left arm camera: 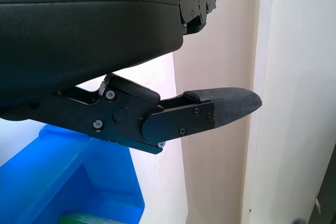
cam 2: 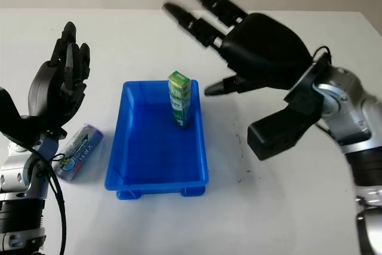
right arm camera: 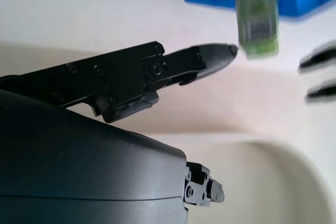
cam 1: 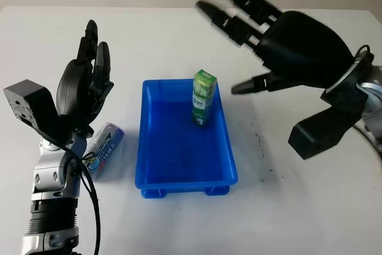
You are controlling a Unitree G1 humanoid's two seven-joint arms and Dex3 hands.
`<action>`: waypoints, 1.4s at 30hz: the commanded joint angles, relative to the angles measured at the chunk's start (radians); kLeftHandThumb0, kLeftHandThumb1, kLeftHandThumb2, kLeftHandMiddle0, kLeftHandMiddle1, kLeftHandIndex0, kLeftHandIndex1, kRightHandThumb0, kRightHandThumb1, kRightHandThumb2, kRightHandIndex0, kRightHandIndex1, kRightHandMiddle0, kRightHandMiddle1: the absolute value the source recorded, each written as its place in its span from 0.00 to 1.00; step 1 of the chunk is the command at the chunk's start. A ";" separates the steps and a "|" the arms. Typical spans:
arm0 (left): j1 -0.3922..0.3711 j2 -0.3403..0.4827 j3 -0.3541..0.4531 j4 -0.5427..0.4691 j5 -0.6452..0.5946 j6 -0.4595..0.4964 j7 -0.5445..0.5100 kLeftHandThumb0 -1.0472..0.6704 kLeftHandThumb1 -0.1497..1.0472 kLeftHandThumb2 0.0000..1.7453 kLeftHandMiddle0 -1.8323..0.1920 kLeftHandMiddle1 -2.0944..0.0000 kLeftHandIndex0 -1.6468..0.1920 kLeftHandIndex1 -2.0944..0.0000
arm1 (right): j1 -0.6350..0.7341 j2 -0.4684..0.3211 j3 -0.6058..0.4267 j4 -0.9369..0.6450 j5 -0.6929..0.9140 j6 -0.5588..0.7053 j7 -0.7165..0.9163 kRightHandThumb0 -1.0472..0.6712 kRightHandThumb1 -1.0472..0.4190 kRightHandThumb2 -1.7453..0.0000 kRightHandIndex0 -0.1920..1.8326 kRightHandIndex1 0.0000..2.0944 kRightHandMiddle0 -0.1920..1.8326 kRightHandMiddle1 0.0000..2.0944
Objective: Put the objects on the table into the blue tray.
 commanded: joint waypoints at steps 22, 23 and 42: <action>0.264 0.317 -0.117 -0.603 0.573 0.454 0.055 0.14 1.00 0.27 0.97 0.97 0.97 0.98 | 0.352 0.373 -0.302 -0.037 0.599 0.461 0.051 0.21 0.00 0.65 0.00 0.00 0.00 0.00; 0.287 0.329 -0.130 -0.675 0.627 0.524 0.045 0.14 1.00 0.25 0.98 0.98 0.97 0.98 | 0.359 0.376 -0.306 -0.035 0.594 0.465 0.043 0.21 0.00 0.66 0.00 0.00 0.00 0.00; 0.371 0.303 -0.511 -0.929 1.555 0.949 -0.425 0.08 1.00 0.19 0.98 0.97 0.97 0.97 | 0.361 0.409 -0.320 -0.054 0.569 0.484 0.006 0.19 0.00 0.66 0.00 0.00 0.00 0.00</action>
